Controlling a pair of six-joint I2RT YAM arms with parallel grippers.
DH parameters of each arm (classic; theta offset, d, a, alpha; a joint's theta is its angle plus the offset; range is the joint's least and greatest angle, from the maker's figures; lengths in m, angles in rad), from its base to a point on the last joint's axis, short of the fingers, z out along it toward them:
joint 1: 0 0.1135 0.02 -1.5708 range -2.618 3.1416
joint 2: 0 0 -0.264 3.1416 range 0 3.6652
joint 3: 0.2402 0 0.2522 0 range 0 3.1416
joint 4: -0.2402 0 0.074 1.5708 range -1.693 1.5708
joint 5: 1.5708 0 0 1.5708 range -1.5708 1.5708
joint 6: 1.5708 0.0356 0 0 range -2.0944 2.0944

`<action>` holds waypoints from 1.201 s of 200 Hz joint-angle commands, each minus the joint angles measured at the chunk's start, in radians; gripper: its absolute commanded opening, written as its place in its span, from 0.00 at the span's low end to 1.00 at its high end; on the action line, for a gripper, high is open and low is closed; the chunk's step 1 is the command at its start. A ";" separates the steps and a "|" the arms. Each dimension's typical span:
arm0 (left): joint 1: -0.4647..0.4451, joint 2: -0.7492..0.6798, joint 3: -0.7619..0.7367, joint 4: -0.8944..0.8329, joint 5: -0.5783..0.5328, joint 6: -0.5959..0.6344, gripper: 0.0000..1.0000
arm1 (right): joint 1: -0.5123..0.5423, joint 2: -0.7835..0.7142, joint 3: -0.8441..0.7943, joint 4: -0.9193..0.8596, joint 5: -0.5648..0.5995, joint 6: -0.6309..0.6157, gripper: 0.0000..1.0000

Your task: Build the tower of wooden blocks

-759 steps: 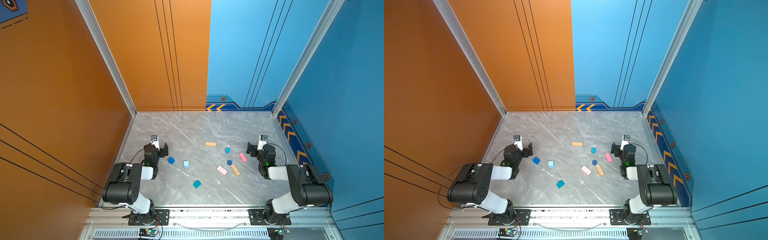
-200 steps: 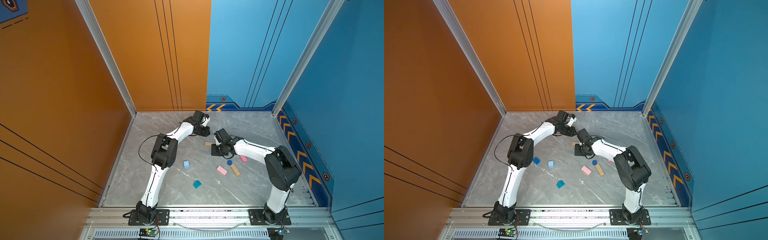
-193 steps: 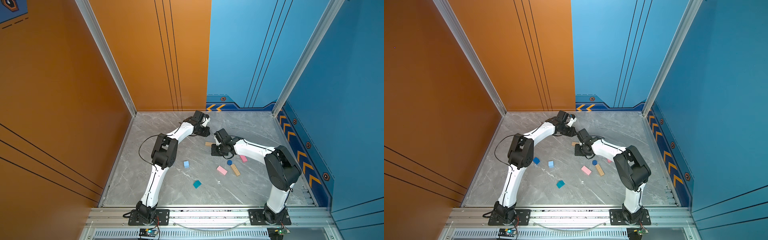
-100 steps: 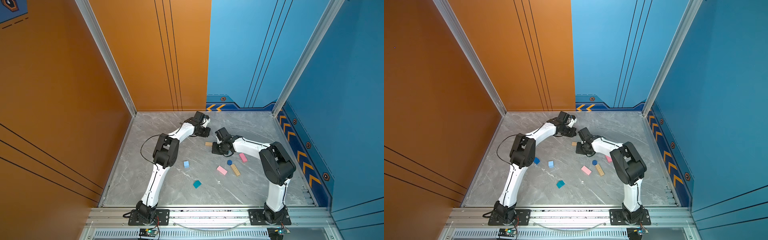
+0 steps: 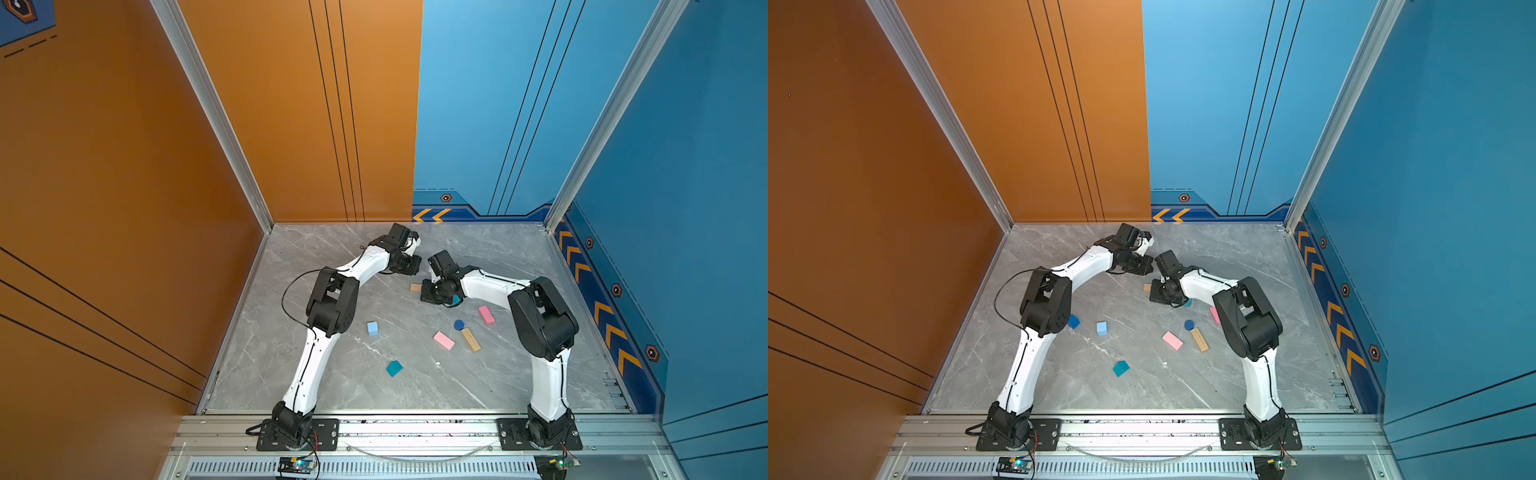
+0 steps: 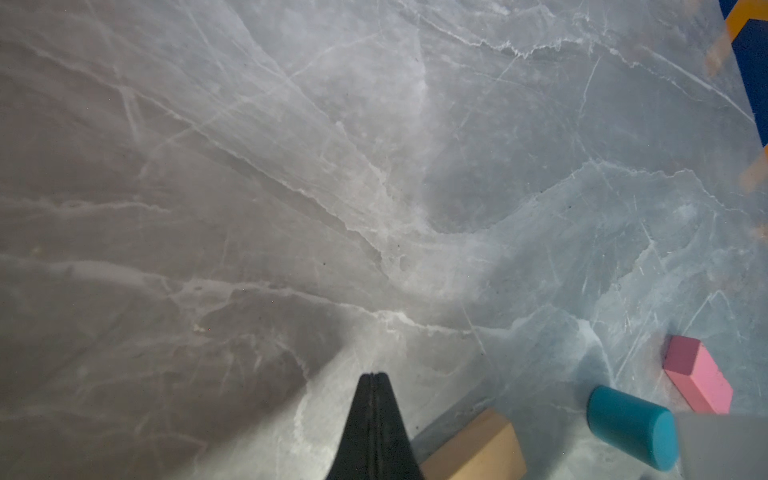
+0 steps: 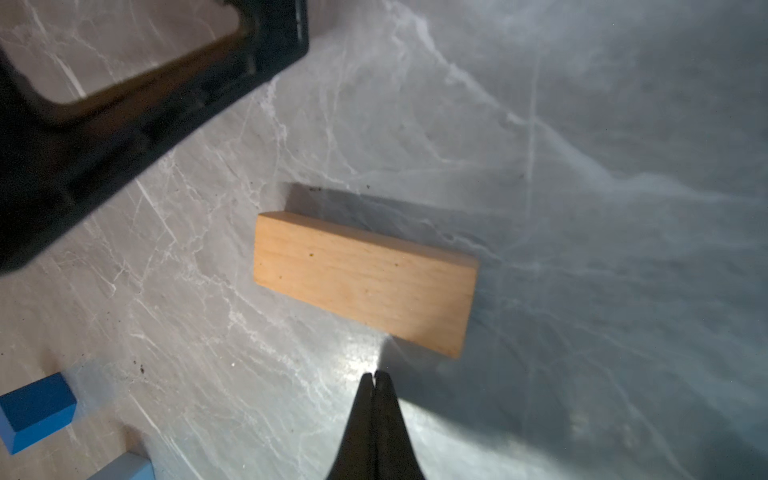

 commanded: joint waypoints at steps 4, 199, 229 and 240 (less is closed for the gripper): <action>-0.008 0.026 -0.034 -0.020 0.016 -0.004 0.00 | -0.009 0.029 0.035 -0.003 -0.018 0.019 0.00; -0.014 -0.102 -0.244 -0.022 0.066 -0.014 0.00 | -0.051 0.072 0.059 -0.034 0.007 0.022 0.00; -0.026 -0.122 -0.285 -0.021 0.069 -0.016 0.00 | -0.056 0.072 0.061 -0.041 0.008 0.020 0.00; -0.029 -0.130 -0.303 -0.021 0.066 -0.017 0.00 | -0.059 0.073 0.064 -0.041 0.009 0.017 0.00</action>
